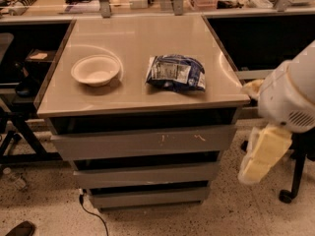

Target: Open middle drawer

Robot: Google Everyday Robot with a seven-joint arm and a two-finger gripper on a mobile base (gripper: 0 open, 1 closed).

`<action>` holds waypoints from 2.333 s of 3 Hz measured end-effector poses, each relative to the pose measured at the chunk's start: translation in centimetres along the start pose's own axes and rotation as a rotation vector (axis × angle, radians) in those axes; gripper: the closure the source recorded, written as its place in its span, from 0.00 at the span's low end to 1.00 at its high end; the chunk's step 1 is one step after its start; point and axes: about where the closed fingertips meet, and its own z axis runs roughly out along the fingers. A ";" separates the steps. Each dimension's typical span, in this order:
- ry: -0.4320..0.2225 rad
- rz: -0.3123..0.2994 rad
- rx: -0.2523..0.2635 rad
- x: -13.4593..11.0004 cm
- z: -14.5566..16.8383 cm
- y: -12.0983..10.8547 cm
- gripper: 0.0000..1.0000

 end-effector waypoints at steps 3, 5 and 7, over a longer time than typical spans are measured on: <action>-0.012 0.016 -0.113 0.8 5.7 5.0 0.00; -0.018 0.078 -0.191 0.8 12.1 8.1 0.00; 0.065 0.246 -0.185 2.1 24.7 8.7 0.00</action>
Offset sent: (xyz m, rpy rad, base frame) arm -0.0238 0.0177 -0.0408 0.0342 0.0625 0.0177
